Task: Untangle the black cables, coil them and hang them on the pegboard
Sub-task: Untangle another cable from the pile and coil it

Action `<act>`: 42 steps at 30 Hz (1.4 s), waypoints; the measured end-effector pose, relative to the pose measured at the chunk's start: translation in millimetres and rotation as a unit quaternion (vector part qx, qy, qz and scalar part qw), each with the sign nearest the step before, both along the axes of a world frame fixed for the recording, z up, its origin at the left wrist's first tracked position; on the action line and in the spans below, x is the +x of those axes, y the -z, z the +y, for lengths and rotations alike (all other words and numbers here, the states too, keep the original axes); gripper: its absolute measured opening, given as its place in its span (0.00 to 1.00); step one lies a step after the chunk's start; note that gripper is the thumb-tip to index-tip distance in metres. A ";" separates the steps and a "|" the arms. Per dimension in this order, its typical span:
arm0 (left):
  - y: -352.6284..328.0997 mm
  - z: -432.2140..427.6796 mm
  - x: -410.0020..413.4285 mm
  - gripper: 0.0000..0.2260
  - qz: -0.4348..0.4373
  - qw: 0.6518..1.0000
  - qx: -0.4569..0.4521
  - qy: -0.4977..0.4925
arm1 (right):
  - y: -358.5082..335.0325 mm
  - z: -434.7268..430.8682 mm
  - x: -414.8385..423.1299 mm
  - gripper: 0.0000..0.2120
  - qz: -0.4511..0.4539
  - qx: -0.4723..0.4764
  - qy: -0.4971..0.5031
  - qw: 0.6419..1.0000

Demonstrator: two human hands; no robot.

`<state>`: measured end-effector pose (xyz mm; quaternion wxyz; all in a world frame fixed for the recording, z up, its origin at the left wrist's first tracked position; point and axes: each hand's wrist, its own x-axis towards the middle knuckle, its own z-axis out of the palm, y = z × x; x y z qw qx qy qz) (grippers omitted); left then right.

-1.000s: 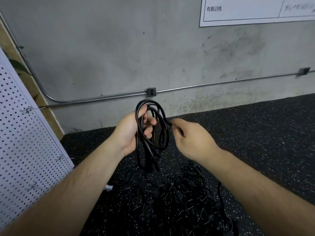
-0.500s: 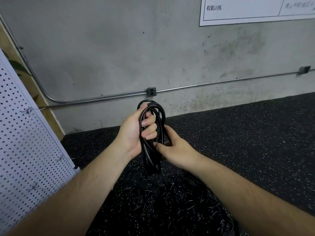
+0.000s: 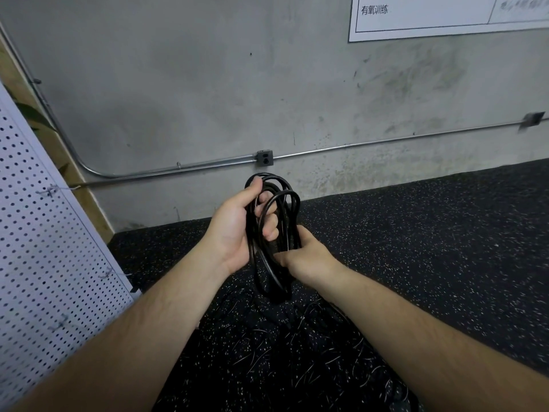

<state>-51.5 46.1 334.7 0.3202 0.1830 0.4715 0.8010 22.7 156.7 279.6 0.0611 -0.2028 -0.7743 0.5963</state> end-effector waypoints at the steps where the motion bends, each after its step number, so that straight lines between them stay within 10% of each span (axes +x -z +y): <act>1: 0.1 -0.5 -0.3 0.18 0.002 1.000 -0.012 -0.002 | 1.4 1.3 -1.2 0.24 -0.014 0.037 -0.005 0.999; 11: 4.2 -4.7 -7.1 0.18 0.171 0.976 -0.094 0.094 | -8.8 22.1 4.5 0.20 -0.096 0.309 0.000 0.946; 21: 13.9 11.5 -9.9 0.08 0.246 0.914 -0.235 -0.220 | -4.0 16.5 10.4 0.22 -0.042 0.391 0.050 0.918; 32: 0.5 7.3 -10.4 0.10 0.083 0.964 -0.020 -0.251 | 11.7 -13.0 14.3 0.22 0.053 0.174 -0.039 0.983; 42: 13.0 4.4 -9.6 0.07 0.201 0.944 -0.245 -0.091 | -18.8 15.1 15.0 0.34 0.090 0.141 -0.027 0.986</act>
